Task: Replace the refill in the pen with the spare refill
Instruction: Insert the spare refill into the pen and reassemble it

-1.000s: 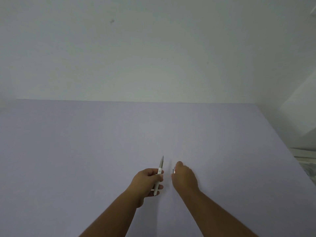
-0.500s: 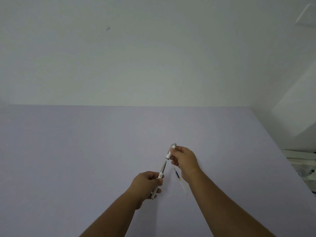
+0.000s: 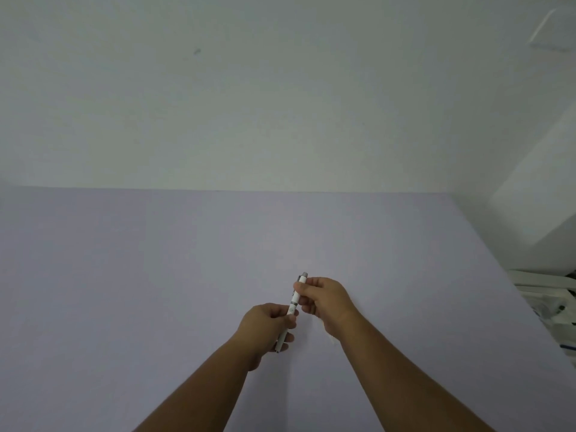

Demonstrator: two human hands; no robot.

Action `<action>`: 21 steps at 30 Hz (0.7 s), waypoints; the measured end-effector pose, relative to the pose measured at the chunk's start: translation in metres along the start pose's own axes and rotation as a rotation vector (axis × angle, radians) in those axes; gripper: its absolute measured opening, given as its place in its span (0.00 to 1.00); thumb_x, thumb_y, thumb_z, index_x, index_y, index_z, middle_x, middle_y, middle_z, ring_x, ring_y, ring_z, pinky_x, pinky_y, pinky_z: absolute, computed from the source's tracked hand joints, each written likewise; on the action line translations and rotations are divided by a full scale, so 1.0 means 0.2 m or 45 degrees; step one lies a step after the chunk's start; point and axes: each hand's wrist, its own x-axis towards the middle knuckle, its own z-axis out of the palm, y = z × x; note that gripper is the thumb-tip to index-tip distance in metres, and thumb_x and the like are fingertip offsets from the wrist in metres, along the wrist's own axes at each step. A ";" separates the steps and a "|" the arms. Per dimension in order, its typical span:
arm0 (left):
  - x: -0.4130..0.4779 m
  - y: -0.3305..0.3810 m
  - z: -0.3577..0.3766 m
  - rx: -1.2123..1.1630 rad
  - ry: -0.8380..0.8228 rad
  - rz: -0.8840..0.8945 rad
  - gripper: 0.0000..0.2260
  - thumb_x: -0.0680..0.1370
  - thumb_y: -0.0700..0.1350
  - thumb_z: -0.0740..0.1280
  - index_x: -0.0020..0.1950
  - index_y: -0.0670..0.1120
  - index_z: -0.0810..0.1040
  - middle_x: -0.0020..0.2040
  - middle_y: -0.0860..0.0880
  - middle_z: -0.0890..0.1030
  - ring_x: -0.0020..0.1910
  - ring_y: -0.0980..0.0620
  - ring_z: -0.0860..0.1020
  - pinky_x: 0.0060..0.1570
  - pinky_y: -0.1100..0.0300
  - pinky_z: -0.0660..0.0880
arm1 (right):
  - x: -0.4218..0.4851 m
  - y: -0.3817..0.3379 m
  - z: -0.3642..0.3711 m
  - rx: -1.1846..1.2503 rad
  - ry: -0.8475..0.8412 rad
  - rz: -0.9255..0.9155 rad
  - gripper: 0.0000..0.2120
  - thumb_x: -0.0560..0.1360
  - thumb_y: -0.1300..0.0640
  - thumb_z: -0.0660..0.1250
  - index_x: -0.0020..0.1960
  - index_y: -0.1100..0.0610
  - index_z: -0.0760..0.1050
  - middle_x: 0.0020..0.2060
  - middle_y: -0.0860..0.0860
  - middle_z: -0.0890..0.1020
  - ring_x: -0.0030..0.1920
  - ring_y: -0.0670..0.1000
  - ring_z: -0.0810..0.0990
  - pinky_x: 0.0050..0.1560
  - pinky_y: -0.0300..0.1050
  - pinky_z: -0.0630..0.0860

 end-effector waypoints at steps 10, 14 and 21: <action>0.01 -0.03 0.00 0.007 0.026 0.003 0.05 0.77 0.40 0.66 0.45 0.47 0.81 0.43 0.44 0.83 0.35 0.51 0.81 0.35 0.60 0.81 | 0.01 0.01 0.00 -0.016 -0.047 0.015 0.04 0.72 0.59 0.71 0.40 0.59 0.81 0.33 0.53 0.84 0.34 0.49 0.79 0.36 0.39 0.79; 0.04 -0.04 0.02 0.050 0.082 0.032 0.05 0.76 0.40 0.67 0.44 0.48 0.81 0.42 0.44 0.83 0.36 0.49 0.80 0.38 0.57 0.81 | 0.02 0.02 0.01 -0.008 0.004 0.032 0.05 0.72 0.59 0.71 0.39 0.60 0.81 0.33 0.54 0.83 0.33 0.50 0.78 0.39 0.41 0.79; 0.13 -0.06 0.03 -0.025 0.166 0.028 0.05 0.76 0.43 0.67 0.48 0.49 0.82 0.39 0.48 0.82 0.36 0.51 0.79 0.42 0.54 0.81 | 0.08 0.03 -0.03 -0.143 0.116 0.023 0.13 0.73 0.51 0.69 0.51 0.59 0.78 0.40 0.55 0.83 0.36 0.50 0.80 0.42 0.44 0.81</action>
